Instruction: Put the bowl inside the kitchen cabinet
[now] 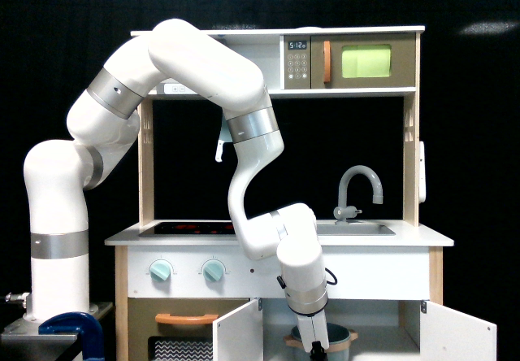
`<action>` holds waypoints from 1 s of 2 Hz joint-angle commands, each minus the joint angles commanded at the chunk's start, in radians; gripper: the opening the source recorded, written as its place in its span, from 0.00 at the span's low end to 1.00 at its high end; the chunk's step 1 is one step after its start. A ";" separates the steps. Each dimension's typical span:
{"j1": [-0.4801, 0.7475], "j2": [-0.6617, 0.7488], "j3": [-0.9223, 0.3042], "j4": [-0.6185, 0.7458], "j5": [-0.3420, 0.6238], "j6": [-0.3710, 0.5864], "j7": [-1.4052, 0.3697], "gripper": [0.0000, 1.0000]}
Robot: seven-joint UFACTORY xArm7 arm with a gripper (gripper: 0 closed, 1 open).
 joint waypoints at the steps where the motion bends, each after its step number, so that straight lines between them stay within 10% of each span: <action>1: -0.025 -0.006 -0.003 -0.008 -0.022 0.010 -0.003 1.00; 2: -0.038 -0.078 -0.007 -0.032 -0.094 0.032 0.074 1.00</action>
